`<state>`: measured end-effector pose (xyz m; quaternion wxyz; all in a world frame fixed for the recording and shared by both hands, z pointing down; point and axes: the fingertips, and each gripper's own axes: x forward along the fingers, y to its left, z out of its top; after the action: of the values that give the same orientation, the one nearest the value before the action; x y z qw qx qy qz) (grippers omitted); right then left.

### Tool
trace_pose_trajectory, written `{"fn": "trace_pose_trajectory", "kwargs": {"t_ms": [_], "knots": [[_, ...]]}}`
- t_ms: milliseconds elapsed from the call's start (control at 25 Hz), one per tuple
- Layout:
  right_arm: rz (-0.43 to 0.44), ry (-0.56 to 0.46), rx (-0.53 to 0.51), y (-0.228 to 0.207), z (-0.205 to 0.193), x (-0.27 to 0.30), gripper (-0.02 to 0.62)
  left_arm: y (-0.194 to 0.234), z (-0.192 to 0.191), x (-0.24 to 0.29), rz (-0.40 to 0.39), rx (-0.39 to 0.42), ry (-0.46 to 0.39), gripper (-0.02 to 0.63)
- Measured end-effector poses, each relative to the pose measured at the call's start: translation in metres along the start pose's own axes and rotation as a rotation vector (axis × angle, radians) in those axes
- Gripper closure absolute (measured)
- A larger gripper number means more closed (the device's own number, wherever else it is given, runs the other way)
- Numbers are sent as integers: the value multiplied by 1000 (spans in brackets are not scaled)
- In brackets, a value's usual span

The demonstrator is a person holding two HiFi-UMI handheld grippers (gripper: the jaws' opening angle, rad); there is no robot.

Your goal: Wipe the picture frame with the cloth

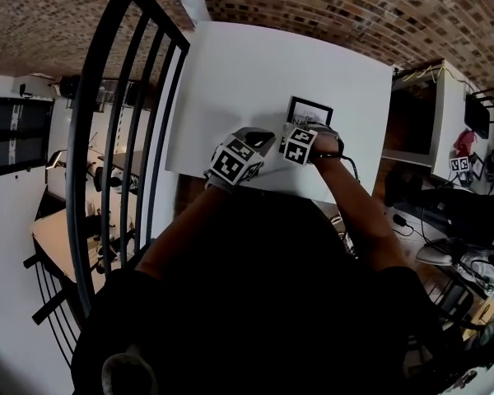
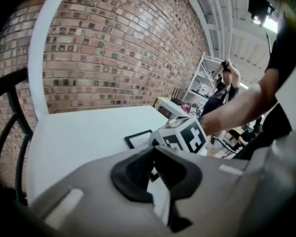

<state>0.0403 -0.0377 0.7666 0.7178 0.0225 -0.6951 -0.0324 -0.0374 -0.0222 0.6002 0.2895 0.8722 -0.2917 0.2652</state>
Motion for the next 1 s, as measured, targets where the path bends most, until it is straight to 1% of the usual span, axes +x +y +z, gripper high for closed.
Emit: {"fn": "trace_pose_trajectory", "kwargs": {"t_ms": [160,400,720,840,1000], "knots": [[-9,32,35,1,-31,3,479,-11,6,13,-28,36,11,604],[-13,41,140,1,-75,1,479,-29,16,27,-79,71,35,604],[3,78,282,6,-132,8,479,-43,22,45,-106,106,46,604],[-7,66,304,4,-138,1,479,-42,21,46,-104,105,49,604],[-27,33,284,-1,-122,-11,479,-39,20,45,-97,99,49,604]]}}
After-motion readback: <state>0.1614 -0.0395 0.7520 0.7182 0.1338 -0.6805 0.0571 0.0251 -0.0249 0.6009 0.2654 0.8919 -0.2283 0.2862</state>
